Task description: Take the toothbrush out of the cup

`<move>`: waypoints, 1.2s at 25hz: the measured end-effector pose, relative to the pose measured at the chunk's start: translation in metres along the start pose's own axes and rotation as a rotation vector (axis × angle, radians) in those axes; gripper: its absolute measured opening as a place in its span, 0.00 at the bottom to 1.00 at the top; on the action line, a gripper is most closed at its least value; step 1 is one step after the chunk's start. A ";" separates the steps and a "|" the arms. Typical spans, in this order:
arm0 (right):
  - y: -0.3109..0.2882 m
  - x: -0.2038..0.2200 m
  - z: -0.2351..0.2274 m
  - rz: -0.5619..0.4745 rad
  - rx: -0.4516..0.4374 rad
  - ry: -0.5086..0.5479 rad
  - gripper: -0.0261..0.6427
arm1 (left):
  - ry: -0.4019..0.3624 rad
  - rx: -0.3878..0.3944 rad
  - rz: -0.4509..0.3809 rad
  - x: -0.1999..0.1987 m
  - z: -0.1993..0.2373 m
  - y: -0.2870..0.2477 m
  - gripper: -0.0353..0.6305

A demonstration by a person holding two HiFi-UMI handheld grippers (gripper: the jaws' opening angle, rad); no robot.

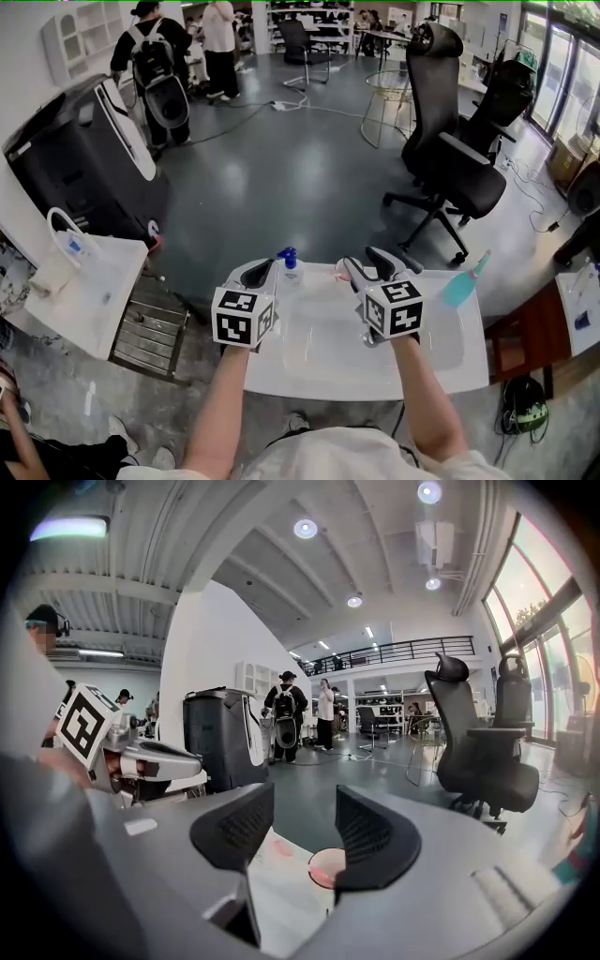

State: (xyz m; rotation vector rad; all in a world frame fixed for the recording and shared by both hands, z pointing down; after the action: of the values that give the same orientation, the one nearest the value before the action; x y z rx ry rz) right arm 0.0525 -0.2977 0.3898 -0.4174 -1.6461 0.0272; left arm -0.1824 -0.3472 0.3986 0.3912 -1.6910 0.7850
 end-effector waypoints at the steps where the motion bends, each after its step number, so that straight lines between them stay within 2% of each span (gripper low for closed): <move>1: -0.002 0.000 0.002 -0.002 0.011 -0.004 0.32 | -0.004 0.011 -0.002 0.001 0.003 -0.001 0.06; 6: -0.004 0.002 0.011 -0.002 0.063 -0.014 0.32 | -0.003 0.056 -0.016 0.004 0.017 -0.007 0.06; 12: -0.003 0.003 0.011 0.002 0.083 -0.013 0.32 | -0.006 0.091 -0.025 0.003 0.013 -0.012 0.06; 30: -0.005 0.025 -0.005 0.071 0.016 0.027 0.32 | -0.023 0.091 -0.011 -0.001 -0.012 -0.026 0.06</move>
State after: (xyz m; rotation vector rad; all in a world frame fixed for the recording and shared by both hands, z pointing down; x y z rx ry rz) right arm 0.0546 -0.2960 0.4160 -0.4621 -1.6029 0.0867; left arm -0.1574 -0.3577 0.4065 0.4737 -1.6772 0.8537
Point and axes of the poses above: the fingertips, and each gripper's own axes: y backward along the fingers, z to its left, x out of its underside, the point moved 8 cm from there along y, backward along the fingers, and after that the axes turned 7 degrees about -y, right-handed, at the moved point
